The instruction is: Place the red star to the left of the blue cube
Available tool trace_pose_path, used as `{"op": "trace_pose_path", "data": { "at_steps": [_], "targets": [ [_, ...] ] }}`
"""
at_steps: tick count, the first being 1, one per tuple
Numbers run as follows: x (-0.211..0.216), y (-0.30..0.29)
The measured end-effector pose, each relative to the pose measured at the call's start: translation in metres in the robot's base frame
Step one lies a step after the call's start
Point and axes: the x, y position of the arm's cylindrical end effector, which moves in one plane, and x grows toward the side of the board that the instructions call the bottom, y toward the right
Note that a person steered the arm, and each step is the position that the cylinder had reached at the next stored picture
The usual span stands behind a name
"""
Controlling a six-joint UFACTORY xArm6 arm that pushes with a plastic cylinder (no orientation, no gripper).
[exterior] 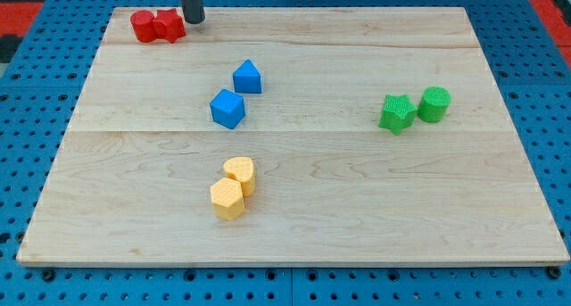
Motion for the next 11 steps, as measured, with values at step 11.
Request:
{"op": "trace_pose_path", "data": {
  "at_steps": [11],
  "targets": [
    [0.142, -0.112]
  ]
}}
